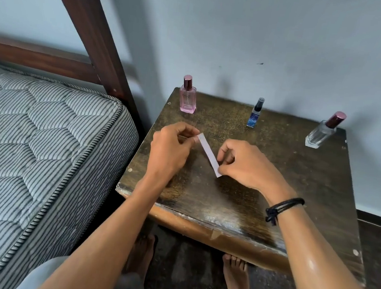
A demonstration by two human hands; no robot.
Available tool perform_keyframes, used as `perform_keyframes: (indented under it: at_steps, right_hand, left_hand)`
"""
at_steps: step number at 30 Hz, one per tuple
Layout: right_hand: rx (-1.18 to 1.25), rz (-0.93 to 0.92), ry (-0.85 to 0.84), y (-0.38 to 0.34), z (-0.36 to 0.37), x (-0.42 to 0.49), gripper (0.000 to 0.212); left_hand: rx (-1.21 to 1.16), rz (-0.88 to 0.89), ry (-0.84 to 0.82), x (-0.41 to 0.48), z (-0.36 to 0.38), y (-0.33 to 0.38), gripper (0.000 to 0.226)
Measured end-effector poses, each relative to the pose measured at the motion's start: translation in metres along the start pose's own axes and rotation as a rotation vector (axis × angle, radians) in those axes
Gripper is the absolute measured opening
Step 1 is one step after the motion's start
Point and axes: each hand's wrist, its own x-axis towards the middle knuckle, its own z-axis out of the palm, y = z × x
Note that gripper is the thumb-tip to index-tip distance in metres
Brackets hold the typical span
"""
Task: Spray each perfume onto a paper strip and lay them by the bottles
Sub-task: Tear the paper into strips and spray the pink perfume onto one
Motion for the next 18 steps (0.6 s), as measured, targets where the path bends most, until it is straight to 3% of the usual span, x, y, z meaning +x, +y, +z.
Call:
perform_keyframes:
  at_steps: [6, 12, 18]
  right_hand:
    - [-0.01, 0.001, -0.029, 0.002, -0.004, -0.001, 0.019]
    - [0.013, 0.001, 0.118, 0.0, -0.014, -0.004, 0.013]
    - [0.013, -0.023, 0.196, -0.006, -0.009, -0.001, 0.015]
  left_hand:
    - [0.031, -0.025, 0.004, 0.007, -0.011, -0.001, 0.023]
    - [-0.013, -0.023, 0.086, 0.029, -0.03, -0.005, 0.021]
    - [-0.054, -0.076, 0.052, 0.056, -0.023, -0.006, 0.05]
